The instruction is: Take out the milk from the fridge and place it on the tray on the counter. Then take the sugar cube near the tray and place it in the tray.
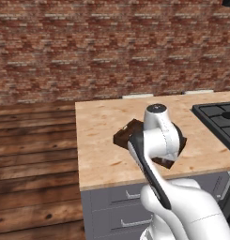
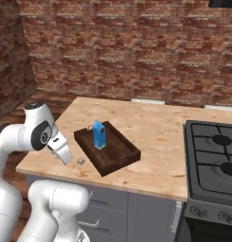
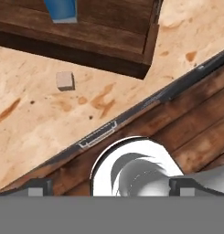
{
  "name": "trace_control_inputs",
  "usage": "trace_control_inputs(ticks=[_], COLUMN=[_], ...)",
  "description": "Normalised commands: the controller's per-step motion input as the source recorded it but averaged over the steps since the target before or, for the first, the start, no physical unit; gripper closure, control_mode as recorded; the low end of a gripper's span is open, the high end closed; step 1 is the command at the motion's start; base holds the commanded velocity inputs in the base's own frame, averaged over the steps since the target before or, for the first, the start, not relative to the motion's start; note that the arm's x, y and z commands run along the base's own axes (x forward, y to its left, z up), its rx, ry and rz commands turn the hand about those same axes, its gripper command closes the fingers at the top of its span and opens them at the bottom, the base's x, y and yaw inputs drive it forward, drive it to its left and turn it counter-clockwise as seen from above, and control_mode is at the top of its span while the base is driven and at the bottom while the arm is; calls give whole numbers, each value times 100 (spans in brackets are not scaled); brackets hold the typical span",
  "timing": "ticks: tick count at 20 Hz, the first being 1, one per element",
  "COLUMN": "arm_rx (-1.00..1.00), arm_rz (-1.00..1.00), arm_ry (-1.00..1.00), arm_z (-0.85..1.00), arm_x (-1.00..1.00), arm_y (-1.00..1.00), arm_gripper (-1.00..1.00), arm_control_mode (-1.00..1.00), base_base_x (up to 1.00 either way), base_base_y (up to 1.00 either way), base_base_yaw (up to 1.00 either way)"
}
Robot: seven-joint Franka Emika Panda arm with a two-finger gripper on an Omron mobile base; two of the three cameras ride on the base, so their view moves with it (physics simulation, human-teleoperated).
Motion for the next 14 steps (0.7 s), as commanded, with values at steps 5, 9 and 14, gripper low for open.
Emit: trace_control_inputs(ticks=[5, 9, 14], arm_rx=[0, 0, 0], arm_rz=[-6, 0, 0], arm_ry=[-8, 0, 0], arm_z=[-27, -10, -11], arm_x=[34, 39, 31], arm_y=[0, 0, 0], arm_gripper=[-100, -100, -100], arm_control_mode=[-100, -100, -100], base_base_x=[0, 0, 0], base_base_y=[0, 0, 0], base_base_yaw=[0, 0, 0])
